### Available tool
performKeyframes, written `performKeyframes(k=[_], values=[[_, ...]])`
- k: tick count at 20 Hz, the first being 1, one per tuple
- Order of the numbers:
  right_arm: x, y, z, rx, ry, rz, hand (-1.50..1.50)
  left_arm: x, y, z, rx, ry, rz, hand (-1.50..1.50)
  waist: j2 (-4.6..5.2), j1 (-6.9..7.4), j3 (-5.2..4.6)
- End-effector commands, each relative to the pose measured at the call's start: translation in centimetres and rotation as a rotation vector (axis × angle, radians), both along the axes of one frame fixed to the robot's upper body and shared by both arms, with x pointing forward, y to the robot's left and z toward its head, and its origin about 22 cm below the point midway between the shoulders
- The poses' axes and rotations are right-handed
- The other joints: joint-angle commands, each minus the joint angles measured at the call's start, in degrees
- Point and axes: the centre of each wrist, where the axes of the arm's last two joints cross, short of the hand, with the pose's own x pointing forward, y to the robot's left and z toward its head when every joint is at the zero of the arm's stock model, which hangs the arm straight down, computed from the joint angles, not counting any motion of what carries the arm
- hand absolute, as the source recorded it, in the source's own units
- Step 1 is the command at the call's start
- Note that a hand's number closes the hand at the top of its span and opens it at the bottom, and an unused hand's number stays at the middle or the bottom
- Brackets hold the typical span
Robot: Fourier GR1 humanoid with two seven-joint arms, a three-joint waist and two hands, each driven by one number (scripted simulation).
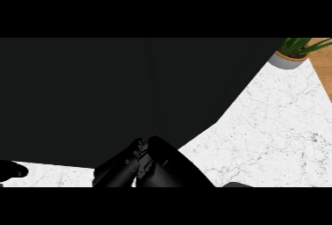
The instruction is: Pick up the wine, place it into the cabinet and close the cabinet
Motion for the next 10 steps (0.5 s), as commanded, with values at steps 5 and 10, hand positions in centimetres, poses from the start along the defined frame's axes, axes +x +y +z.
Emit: performKeyframes(k=[5,10], values=[[6.0,5.2,3.3,0.014,0.061,-0.028,1.5,-0.8,2.1,0.3,0.017,0.012,0.016,-1.5,-0.03,-1.17,0.19],[10.0,4.8,2.1,0.075,0.135,-0.06,1.5,-0.8,2.6,-0.8,0.002,-0.005,0.041,-1.5,0.07,-1.4,0.2]])
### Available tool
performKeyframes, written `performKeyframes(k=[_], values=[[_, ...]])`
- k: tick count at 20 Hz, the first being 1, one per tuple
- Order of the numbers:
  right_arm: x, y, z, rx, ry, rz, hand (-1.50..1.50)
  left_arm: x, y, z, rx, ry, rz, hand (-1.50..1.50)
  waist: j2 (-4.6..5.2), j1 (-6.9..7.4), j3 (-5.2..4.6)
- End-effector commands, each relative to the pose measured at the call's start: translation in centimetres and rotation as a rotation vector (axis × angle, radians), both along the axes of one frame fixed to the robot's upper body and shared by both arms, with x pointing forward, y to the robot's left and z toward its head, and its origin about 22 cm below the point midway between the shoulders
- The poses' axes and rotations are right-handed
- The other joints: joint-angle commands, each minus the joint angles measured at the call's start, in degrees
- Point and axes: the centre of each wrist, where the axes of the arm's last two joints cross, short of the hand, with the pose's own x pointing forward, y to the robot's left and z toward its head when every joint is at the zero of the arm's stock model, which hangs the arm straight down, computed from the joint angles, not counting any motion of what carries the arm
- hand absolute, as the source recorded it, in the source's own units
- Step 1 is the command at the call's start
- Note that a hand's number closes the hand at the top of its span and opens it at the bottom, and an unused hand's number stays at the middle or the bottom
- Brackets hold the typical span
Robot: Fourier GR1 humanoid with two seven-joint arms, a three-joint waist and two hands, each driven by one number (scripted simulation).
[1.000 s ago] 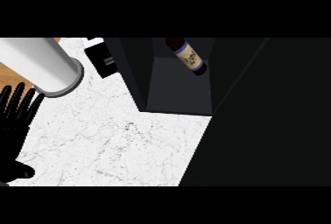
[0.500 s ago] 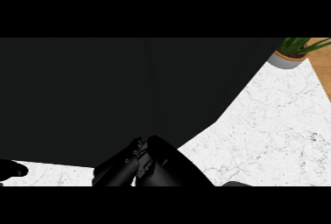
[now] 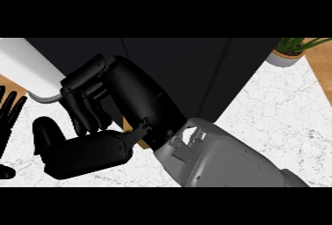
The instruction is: Pick up the wine, place it into the cabinet and close the cabinet
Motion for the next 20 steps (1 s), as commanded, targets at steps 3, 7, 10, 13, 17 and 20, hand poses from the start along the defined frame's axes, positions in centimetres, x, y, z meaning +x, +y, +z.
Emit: performKeyframes(k=[3,7,10,13,17,20], values=[[4.7,-0.9,-1.1,0.046,0.091,-0.038,1.5,0.0,-0.4,-0.6,0.006,0.011,0.003,-1.5,0.01,-0.57,0.05],[6.1,-2.9,-3.5,0.016,0.099,-0.091,1.5,0.0,-0.9,0.6,0.006,-0.012,-0.002,-1.5,-0.11,-0.78,0.09],[7.9,-2.5,-3.4,0.013,0.094,-0.104,1.5,0.5,0.7,-0.2,-0.003,0.0,0.008,-1.5,-0.02,-0.85,0.05],[9.1,-4.9,-5.6,-0.024,0.092,-0.108,1.5,0.7,-0.7,0.2,-0.01,0.002,0.011,-1.5,-0.04,-0.81,0.08],[10.2,-6.0,-6.6,-0.044,0.061,-0.137,1.5,1.4,-0.2,0.6,-0.016,-0.007,0.002,-1.5,0.1,-0.97,0.07],[11.6,-5.8,-5.5,-0.044,0.032,-0.165,1.5,1.8,-0.7,1.6,0.0,-0.009,-0.018,-1.5,0.2,-0.29,0.08]])
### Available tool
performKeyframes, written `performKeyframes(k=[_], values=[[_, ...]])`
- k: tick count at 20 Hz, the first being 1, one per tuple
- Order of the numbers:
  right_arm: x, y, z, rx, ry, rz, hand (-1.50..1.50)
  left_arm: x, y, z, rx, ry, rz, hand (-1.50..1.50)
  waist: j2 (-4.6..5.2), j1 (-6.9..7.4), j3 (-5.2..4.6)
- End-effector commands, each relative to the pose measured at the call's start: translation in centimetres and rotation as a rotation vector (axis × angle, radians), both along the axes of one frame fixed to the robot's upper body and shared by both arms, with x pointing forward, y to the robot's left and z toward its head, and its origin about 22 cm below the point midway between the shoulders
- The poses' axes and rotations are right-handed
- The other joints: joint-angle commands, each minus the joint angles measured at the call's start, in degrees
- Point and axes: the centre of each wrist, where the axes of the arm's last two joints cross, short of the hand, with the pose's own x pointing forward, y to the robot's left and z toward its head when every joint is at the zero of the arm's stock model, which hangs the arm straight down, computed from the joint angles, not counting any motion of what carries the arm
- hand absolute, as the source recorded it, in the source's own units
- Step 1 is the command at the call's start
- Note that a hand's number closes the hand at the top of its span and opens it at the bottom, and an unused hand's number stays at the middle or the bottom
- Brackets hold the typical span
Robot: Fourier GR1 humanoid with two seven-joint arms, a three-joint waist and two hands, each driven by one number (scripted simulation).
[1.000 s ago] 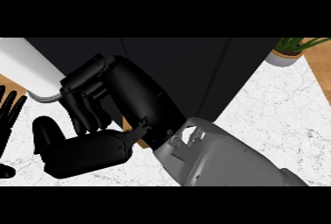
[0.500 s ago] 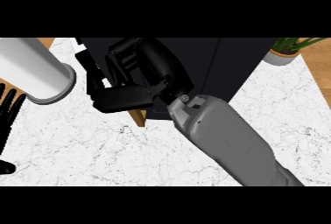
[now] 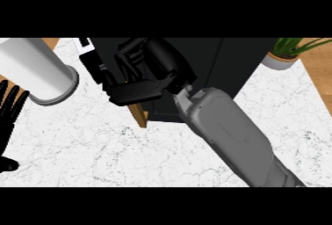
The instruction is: Pick up the wine, place it into the cabinet and close the cabinet
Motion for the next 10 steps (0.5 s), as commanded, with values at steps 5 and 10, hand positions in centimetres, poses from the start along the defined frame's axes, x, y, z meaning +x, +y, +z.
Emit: performKeyframes(k=[5,10], values=[[5.0,-4.9,-1.3,-0.04,0.026,-0.197,1.5,-0.1,-0.1,0.1,0.007,-0.007,-0.038,-1.5,2.18,0.63,0.45],[5.2,-5.7,-2.1,-0.042,0.017,-0.168,1.5,0.7,-0.9,0.1,-0.007,-0.002,-0.031,-1.5,2.19,0.04,0.49]])
